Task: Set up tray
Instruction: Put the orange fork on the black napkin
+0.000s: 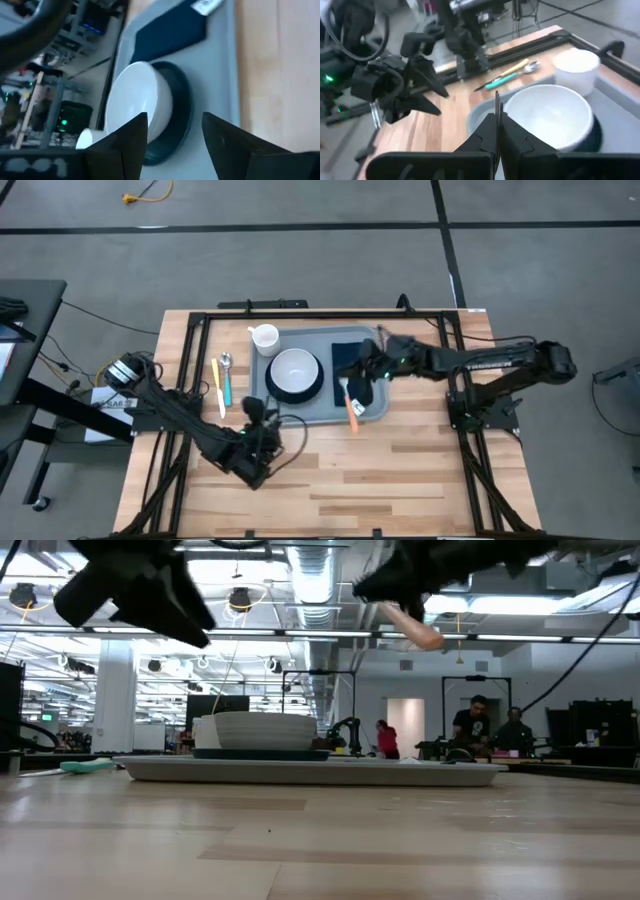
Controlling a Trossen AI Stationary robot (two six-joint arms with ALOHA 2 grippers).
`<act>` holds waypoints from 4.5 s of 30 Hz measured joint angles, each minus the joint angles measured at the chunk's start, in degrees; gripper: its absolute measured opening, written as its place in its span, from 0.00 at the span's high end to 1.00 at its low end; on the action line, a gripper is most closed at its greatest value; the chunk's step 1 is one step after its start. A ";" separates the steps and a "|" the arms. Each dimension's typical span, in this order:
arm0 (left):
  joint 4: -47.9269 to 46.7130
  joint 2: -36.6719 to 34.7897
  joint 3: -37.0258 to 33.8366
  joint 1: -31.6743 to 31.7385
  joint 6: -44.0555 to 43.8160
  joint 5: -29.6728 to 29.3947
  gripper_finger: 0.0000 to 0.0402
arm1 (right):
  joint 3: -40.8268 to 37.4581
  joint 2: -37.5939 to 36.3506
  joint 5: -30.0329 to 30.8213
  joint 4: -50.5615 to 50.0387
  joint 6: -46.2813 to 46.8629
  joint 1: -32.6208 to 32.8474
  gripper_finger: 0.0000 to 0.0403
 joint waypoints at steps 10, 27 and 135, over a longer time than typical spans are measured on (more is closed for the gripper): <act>30.28 -27.71 -23.08 -4.73 10.21 7.39 0.55 | -9.64 -0.75 -15.54 14.08 7.09 -15.15 1.00; 63.93 -70.72 -55.84 9.36 25.67 36.05 0.55 | -9.49 5.86 -21.63 18.36 10.58 -26.89 1.00; 74.05 -70.16 -61.00 9.35 26.83 38.46 0.55 | 3.10 30.26 -12.54 -4.78 16.06 -28.00 0.90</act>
